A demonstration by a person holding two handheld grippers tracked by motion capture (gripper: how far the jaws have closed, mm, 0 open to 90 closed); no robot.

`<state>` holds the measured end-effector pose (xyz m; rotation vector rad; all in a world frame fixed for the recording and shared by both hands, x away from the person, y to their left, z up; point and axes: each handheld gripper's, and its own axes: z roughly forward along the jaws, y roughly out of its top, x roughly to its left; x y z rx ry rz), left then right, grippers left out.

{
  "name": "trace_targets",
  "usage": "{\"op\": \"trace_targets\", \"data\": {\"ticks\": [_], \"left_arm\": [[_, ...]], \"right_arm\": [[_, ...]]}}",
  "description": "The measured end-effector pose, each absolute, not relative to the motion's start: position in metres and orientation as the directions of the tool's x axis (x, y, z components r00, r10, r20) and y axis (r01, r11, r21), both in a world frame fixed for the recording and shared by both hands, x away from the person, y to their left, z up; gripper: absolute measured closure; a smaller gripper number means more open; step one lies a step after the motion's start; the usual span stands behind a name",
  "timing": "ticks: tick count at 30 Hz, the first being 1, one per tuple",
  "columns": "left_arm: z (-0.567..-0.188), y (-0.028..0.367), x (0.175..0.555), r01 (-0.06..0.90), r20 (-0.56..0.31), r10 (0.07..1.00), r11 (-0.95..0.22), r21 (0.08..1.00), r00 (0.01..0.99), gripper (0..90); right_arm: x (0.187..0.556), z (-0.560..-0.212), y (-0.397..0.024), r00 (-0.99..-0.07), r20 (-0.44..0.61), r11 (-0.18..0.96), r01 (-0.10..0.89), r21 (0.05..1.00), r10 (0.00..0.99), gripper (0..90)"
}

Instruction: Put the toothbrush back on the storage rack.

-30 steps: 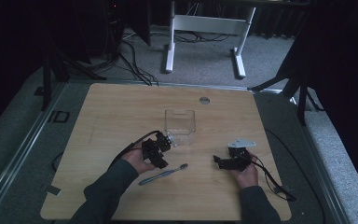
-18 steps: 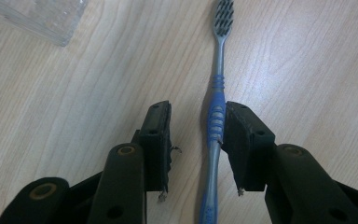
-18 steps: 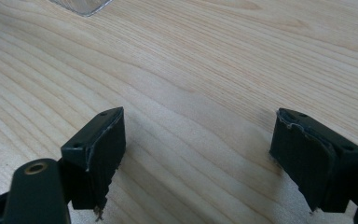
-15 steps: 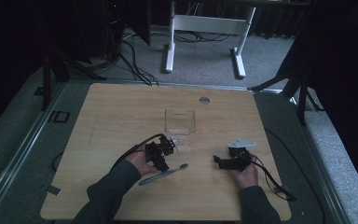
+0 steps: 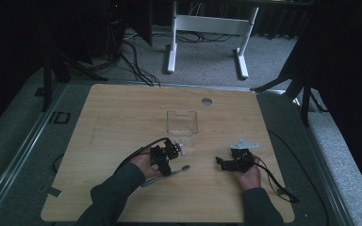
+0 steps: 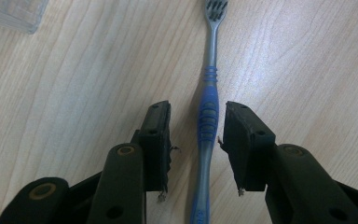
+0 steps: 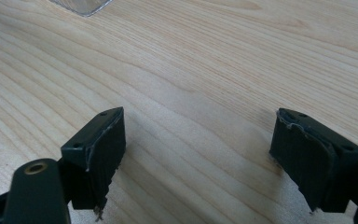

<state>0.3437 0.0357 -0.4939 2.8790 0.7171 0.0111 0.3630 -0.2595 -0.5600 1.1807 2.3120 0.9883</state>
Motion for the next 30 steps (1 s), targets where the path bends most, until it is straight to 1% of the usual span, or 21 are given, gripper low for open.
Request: {"op": "trace_targets", "data": {"ticks": [9,16,26,30], "left_arm": [[-0.498,0.031,0.343,0.461,-0.040,0.460,-0.876,0.140,0.887,62.5],[-0.499,0.029,0.344,0.461,-0.034,0.461,-0.876,0.143,0.887,64.5],[-0.504,0.026,0.343,0.450,-0.041,0.449,-0.885,0.122,0.893,65.3],[-0.506,0.024,0.343,0.443,-0.025,0.443,-0.890,0.110,0.896,68.3]], "right_arm": [[0.363,-0.560,-0.260,-0.585,-0.004,0.406,0.558,0.724,0.811,17.4],[0.363,-0.560,-0.260,-0.585,-0.004,0.406,0.558,0.724,0.811,17.4],[0.363,-0.560,-0.260,-0.585,-0.004,0.406,0.558,0.724,0.811,17.4],[0.363,-0.560,-0.260,-0.585,-0.004,0.406,0.558,0.724,0.811,17.4]]}}
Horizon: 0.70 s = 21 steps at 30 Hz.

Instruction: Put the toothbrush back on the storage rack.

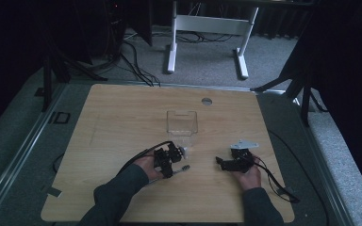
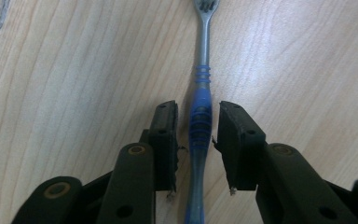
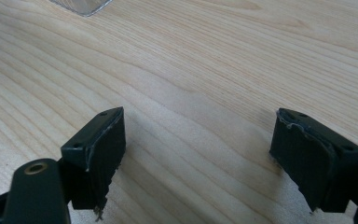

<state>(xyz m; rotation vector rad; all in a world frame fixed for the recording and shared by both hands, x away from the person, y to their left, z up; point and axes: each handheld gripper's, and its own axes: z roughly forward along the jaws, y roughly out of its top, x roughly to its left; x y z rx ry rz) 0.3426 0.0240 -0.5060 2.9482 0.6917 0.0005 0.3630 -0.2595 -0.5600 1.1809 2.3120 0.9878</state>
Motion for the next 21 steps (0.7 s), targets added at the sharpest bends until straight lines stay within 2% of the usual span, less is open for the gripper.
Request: {"op": "trace_targets", "data": {"ticks": [21], "left_arm": [[-0.5160,0.0225,0.3439,0.441,-0.035,0.439,-0.895,0.070,0.898,75.9]], "right_arm": [[0.3630,-0.5600,-0.2595,-0.585,-0.004,0.406,0.558,0.724,0.811,17.4]]}}
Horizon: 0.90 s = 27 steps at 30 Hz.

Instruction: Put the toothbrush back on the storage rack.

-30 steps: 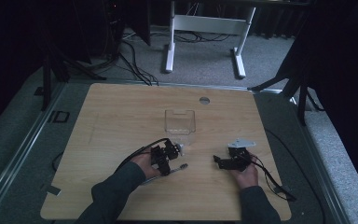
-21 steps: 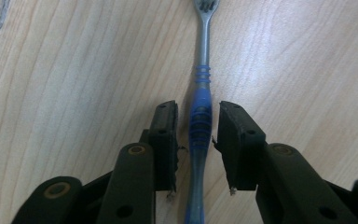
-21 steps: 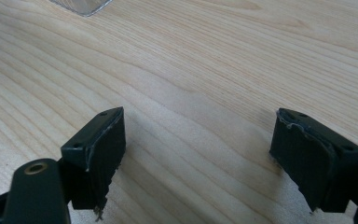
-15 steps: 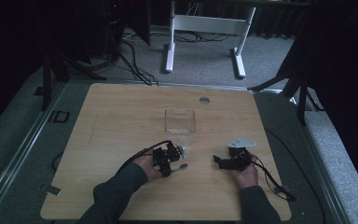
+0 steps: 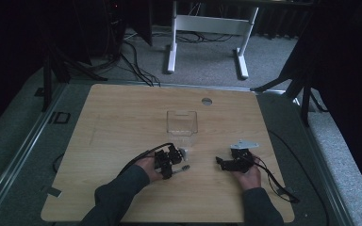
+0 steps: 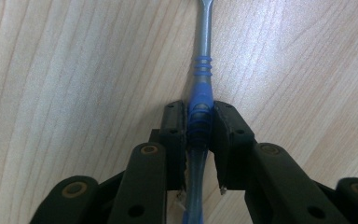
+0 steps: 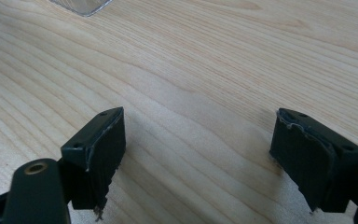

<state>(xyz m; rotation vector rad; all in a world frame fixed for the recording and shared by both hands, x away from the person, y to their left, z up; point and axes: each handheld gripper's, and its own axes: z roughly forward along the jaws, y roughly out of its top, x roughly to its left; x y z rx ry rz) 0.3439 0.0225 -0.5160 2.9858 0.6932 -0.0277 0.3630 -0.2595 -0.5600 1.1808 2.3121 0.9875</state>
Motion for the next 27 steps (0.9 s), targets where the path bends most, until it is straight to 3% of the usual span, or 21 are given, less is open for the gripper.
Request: {"op": "trace_targets", "data": {"ticks": [27], "left_arm": [[-0.502,0.024,0.338,0.417,-0.012,0.419,-0.901,0.119,0.908,78.6]], "right_arm": [[0.363,-0.560,-0.260,-0.585,-0.004,0.406,0.558,0.724,0.811,17.4]]}}
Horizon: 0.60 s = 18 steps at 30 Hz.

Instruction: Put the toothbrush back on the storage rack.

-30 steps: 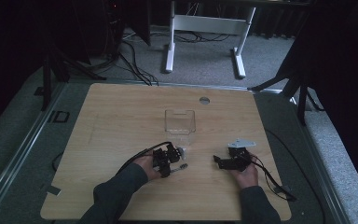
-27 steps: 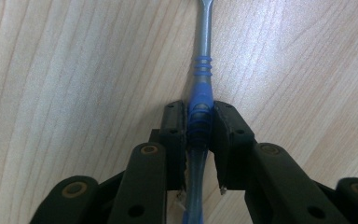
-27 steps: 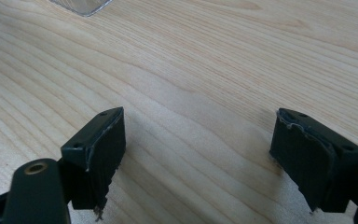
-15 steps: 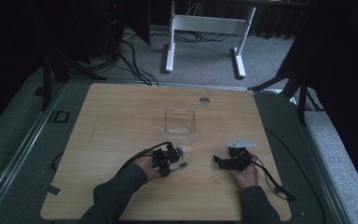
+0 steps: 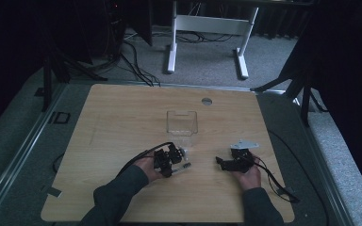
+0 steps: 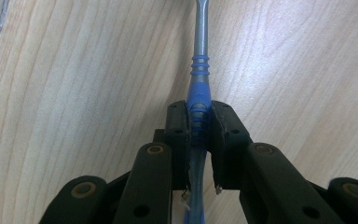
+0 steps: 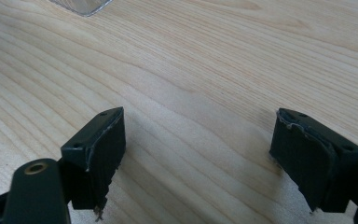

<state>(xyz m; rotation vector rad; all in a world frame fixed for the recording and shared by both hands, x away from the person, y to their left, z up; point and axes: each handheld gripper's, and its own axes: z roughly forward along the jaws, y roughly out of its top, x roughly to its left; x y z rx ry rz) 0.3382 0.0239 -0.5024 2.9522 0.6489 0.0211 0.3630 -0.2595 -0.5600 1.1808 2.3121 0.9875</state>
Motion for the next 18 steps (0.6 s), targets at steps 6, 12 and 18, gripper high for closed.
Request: {"op": "trace_targets", "data": {"ticks": [6,12,18], "left_arm": [[-0.498,0.025,0.338,0.423,0.000,0.427,-0.896,0.135,0.904,78.6],[-0.495,0.027,0.338,0.434,0.002,0.440,-0.887,0.159,0.898,78.6],[-0.490,0.030,0.338,0.442,0.012,0.451,-0.879,0.182,0.892,78.6]], "right_arm": [[0.363,-0.560,-0.260,-0.585,-0.004,0.406,0.558,0.724,0.811,17.4],[0.363,-0.560,-0.260,-0.585,-0.004,0.406,0.558,0.724,0.811,17.4],[0.363,-0.560,-0.260,-0.585,-0.004,0.406,0.558,0.724,0.811,17.4]]}}
